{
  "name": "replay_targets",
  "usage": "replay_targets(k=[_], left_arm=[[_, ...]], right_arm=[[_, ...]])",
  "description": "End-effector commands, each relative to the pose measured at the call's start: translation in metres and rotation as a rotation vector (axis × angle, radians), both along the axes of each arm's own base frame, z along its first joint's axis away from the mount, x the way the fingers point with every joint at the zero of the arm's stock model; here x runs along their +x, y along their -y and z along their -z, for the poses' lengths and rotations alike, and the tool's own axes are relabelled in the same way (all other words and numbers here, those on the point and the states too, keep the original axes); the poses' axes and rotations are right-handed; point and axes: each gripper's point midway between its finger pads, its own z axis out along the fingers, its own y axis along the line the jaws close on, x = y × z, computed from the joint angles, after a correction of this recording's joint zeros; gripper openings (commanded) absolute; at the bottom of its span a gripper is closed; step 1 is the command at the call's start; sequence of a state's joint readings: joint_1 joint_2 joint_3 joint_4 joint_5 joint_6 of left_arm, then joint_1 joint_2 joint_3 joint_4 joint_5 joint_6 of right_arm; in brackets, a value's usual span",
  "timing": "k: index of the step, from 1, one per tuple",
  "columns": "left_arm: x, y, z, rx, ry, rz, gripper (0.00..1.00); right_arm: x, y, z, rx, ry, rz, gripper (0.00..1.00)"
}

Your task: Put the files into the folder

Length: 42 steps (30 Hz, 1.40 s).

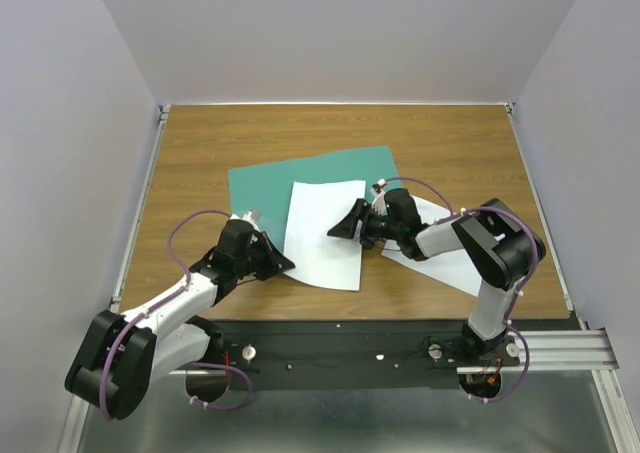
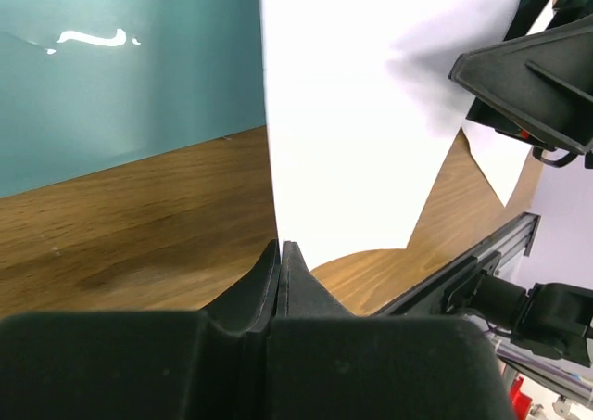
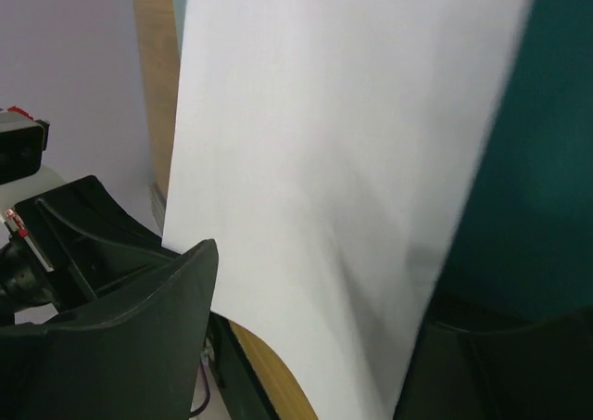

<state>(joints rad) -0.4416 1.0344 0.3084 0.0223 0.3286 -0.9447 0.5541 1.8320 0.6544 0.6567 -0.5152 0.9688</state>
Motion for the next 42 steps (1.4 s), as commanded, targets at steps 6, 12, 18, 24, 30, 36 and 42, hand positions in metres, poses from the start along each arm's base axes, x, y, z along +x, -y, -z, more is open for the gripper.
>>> replay_targets(k=[6, 12, 18, 24, 30, 36, 42], left_arm=[[0.002, -0.012, 0.007, 0.051, -0.009, -0.036, 0.00], [0.015, -0.018, -0.002, 0.097, 0.018, -0.076, 0.36], [0.044, -0.033, -0.041, 0.154, 0.129, -0.187, 0.87], [0.081, -0.068, -0.075, 0.244, 0.228, -0.350, 0.96], [0.124, -0.101, -0.080, 0.258, 0.249, -0.424, 0.96], [0.164, -0.133, -0.064, 0.266, 0.202, -0.457, 0.96], [0.186, -0.145, -0.027, 0.258, 0.109, -0.438, 0.96]], right_arm=[[-0.003, 0.009, 0.030, -0.087, -0.055, 0.014, 0.34], [0.008, 0.005, -0.010, -0.070, 0.102, -0.025, 0.17], [0.028, -0.002, -0.080, -0.091, 0.363, -0.096, 0.04], [0.060, -0.003, -0.136, -0.198, 0.622, -0.154, 0.01], [0.100, 0.004, -0.136, -0.307, 0.687, -0.188, 0.01], [0.127, 0.031, -0.109, -0.290, 0.581, -0.230, 0.01], [0.114, 0.038, -0.084, -0.264, 0.480, -0.301, 0.01]])
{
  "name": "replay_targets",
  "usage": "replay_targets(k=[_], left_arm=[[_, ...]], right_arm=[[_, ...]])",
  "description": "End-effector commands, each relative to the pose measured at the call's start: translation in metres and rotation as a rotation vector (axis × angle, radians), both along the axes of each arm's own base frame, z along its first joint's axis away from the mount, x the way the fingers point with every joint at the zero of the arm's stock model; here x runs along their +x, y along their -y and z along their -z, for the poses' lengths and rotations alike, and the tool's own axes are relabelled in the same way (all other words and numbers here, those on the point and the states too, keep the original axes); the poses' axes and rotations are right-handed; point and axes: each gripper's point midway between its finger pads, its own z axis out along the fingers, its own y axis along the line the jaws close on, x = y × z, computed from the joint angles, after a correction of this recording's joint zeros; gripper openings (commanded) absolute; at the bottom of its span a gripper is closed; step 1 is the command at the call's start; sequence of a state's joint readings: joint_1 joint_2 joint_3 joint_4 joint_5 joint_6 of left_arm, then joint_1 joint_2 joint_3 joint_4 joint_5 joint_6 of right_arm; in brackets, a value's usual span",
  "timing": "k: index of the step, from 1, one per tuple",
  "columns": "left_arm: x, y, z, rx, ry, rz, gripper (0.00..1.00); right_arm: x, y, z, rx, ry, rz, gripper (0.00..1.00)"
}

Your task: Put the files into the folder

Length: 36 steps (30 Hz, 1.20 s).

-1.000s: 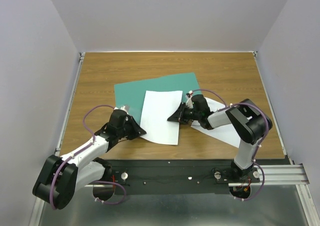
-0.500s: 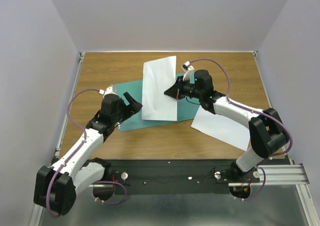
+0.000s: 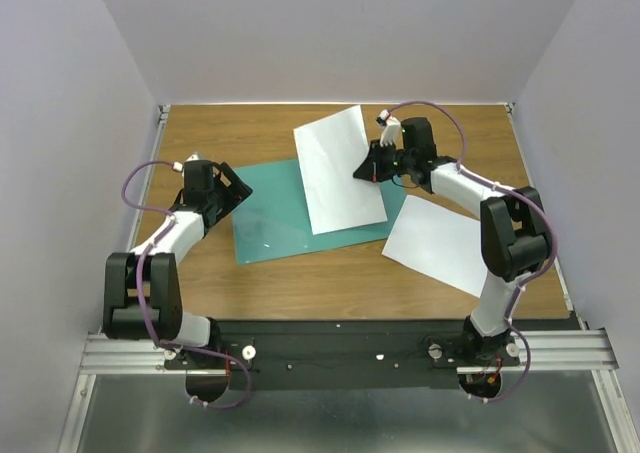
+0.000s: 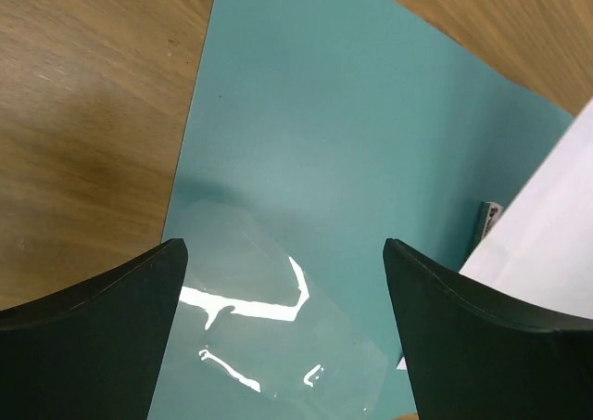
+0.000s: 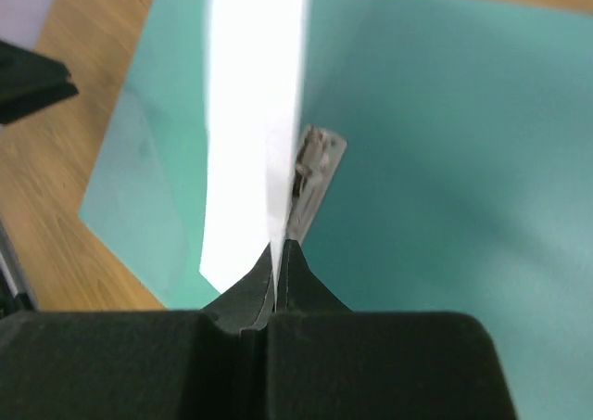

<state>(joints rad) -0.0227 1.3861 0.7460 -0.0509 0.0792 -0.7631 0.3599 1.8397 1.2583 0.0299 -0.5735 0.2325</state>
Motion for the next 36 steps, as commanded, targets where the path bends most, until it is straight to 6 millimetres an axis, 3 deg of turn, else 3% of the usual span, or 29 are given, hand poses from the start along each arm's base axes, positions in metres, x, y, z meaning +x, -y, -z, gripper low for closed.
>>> replay_targets(k=[1, 6, 13, 18, 31, 36], left_arm=[[0.022, -0.003, 0.012, -0.021, 0.000, 0.050, 0.96], [0.031, -0.002, 0.031, -0.032, -0.047, 0.059, 0.96], [0.034, -0.009, 0.042, -0.014, -0.077, 0.043, 0.96], [0.034, -0.014, 0.048, -0.010, -0.092, 0.028, 0.96], [0.029, -0.002, 0.059, -0.064, -0.103, 0.094, 0.96], [0.026, 0.002, 0.063, -0.074, -0.114, 0.107, 0.96]], right_arm=[[-0.025, -0.006, 0.015, 0.003, -0.096, -0.104, 0.01], [-0.028, -0.011, 0.015, 0.037, -0.141, -0.112, 0.01], [-0.026, -0.012, 0.026, 0.025, -0.148, -0.119, 0.01], [-0.014, -0.015, 0.037, 0.026, -0.173, -0.103, 0.01], [-0.006, -0.039, 0.021, 0.154, -0.134, -0.178, 0.01], [-0.006, -0.049, 0.025, 0.181, -0.151, -0.204, 0.01]])
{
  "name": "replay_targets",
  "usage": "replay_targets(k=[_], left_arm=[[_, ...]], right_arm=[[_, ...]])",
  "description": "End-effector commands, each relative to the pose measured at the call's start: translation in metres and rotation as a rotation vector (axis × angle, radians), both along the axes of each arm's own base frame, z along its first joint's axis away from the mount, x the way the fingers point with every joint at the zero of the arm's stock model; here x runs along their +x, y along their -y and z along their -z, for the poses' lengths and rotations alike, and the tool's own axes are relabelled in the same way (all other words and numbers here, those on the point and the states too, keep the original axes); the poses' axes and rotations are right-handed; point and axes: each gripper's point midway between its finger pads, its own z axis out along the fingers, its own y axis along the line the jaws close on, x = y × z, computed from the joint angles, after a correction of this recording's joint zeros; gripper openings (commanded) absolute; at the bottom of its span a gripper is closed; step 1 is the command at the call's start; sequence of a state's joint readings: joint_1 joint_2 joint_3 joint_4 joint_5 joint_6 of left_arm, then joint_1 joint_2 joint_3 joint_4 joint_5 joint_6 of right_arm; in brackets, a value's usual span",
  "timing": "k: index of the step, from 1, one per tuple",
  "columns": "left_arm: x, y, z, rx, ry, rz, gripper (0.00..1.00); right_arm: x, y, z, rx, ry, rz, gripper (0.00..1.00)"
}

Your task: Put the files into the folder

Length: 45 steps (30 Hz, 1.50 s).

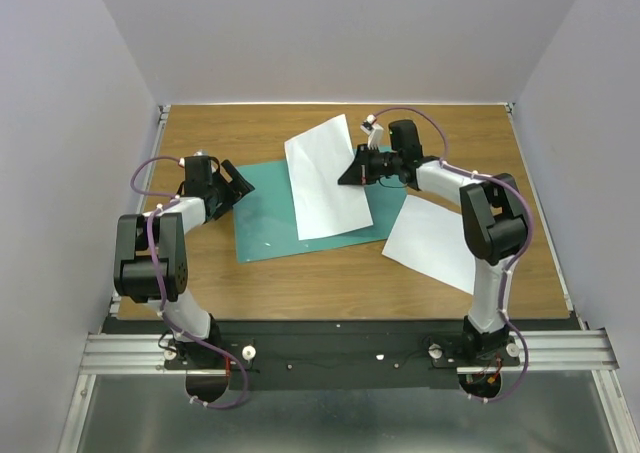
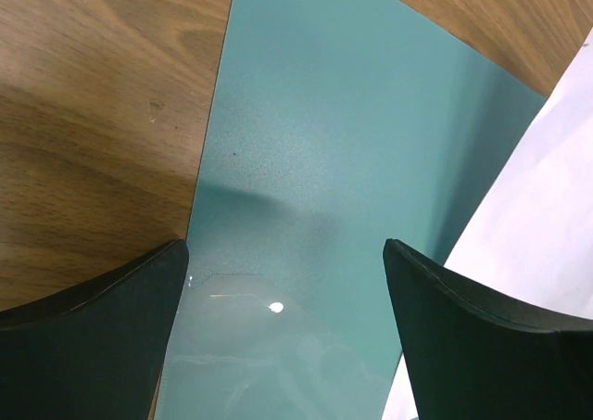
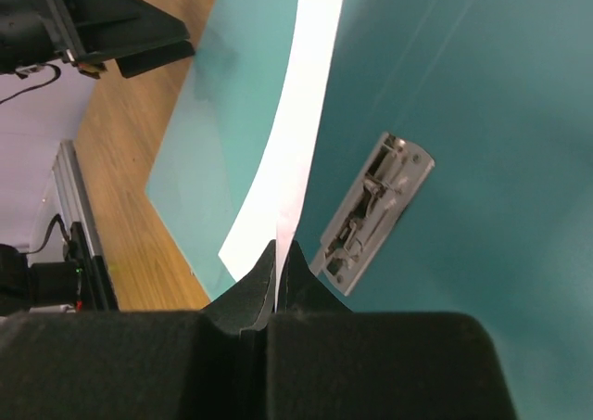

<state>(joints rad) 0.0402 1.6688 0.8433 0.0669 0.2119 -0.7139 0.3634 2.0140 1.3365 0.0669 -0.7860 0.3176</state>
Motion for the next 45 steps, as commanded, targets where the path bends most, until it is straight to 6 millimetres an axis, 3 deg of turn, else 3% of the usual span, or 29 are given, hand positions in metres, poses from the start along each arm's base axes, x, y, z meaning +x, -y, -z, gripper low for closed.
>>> replay_targets(k=[1, 9, 13, 24, 45], left_arm=[[-0.012, 0.006, 0.020, -0.025, -0.057, 0.043, 0.96], [-0.018, 0.008, 0.023, -0.045, -0.065, 0.044, 0.96], [-0.019, 0.012, 0.023, -0.062, -0.057, 0.057, 0.96], [-0.022, 0.017, 0.022, -0.091, -0.051, 0.076, 0.96], [-0.022, 0.021, 0.025, -0.109, -0.053, 0.088, 0.96]], right_arm=[[0.003, -0.021, -0.006, 0.073, 0.007, -0.054, 0.01], [0.009, -0.029, -0.002, 0.126, -0.027, -0.022, 0.01], [0.002, -0.038, -0.006, 0.184, -0.034, -0.069, 0.01], [0.006, -0.047, 0.017, 0.164, -0.058, -0.064, 0.01], [0.004, -0.081, 0.031, 0.227, -0.124, -0.071, 0.01]])
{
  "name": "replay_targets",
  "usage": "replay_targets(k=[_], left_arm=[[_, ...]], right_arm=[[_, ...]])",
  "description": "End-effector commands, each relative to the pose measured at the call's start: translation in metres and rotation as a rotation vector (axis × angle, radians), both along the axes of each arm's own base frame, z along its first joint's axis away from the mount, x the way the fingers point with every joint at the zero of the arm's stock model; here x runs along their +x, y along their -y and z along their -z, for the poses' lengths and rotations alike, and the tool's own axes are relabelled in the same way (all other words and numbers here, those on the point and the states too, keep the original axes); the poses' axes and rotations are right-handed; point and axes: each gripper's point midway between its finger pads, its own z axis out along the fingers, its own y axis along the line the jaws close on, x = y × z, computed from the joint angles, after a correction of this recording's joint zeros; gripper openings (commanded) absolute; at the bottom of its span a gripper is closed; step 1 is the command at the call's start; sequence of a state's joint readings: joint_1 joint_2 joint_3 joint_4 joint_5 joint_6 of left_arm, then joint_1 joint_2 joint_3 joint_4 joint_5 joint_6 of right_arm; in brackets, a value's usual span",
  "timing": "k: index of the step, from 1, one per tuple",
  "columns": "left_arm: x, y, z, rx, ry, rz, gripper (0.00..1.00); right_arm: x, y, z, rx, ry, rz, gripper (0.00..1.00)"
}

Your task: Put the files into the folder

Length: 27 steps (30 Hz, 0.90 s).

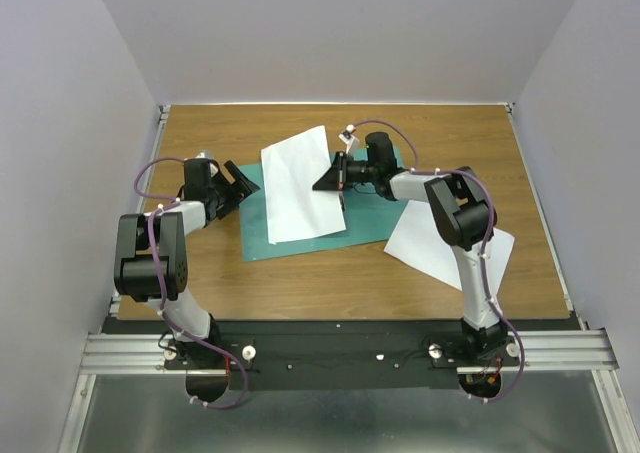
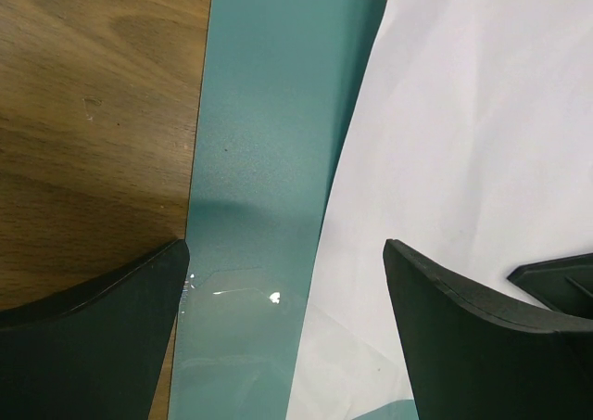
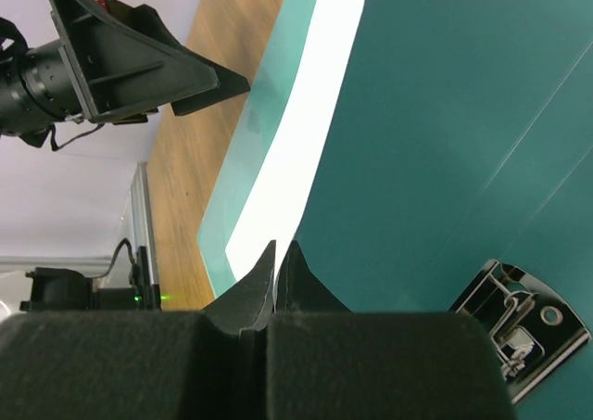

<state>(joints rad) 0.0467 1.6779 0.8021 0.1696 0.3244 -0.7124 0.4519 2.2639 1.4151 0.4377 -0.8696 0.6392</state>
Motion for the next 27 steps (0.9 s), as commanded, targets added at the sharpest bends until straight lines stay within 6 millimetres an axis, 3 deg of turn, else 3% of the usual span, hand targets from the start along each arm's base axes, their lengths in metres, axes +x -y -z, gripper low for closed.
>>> replay_targets(k=[1, 16, 27], left_arm=[[-0.022, 0.006, 0.027, -0.034, -0.110, 0.016, 0.96], [-0.021, 0.007, 0.027, -0.037, -0.107, 0.019, 0.96], [-0.022, 0.008, 0.026, -0.044, -0.106, 0.023, 0.96]], right_arm=[[0.001, -0.014, 0.003, 0.033, 0.002, -0.021, 0.01], [-0.015, -0.031, 0.006, 0.053, -0.022, -0.071, 0.01], [-0.015, -0.037, 0.010, 0.084, -0.059, -0.040, 0.01]])
